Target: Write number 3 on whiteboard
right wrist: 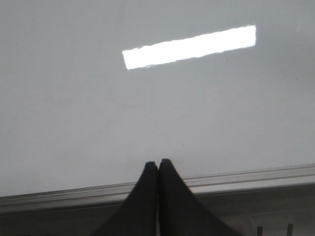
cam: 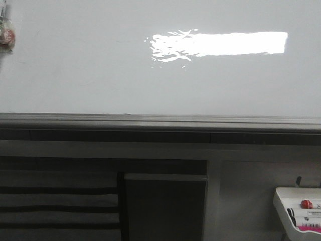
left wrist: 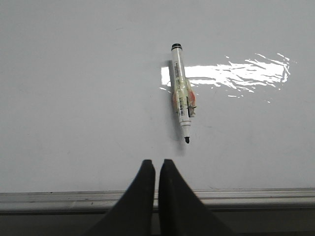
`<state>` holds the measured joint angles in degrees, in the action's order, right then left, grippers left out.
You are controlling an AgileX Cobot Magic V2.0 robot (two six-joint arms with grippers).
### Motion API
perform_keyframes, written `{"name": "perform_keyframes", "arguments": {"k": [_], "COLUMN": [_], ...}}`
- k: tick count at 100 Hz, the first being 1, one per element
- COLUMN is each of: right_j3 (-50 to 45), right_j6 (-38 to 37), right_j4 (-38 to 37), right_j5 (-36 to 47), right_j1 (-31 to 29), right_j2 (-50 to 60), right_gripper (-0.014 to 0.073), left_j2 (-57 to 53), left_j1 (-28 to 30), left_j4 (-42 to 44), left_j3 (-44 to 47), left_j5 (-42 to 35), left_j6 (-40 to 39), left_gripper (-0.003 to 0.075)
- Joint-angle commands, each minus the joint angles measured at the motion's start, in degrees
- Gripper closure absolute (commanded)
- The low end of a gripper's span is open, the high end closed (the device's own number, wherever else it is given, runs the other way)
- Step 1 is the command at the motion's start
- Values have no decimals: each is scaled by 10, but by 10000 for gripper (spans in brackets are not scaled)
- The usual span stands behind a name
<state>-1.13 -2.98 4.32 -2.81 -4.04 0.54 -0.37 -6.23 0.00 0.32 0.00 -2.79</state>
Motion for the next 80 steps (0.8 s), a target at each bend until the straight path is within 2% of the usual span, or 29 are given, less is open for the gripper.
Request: {"name": "perform_keyframes", "arguments": {"k": [1, 72, 80], "right_j3": [-12, -12, -12], "right_j6": [2, 2, 19], "right_j4": [1, 1, -24], "right_j5": [47, 47, 51], "right_j1": [-2, -2, -2], "right_j2": [13, 13, 13], "right_gripper": [673, 673, 673], "left_j2": [-19, -19, -19], "left_j1": [1, 1, 1], "left_j4": [0, 0, 0], "left_j3": [1, 1, 1], "left_j5": [-43, -43, -43], "left_j6": [-4, -4, -4], "left_gripper": [739, 739, 739]}}
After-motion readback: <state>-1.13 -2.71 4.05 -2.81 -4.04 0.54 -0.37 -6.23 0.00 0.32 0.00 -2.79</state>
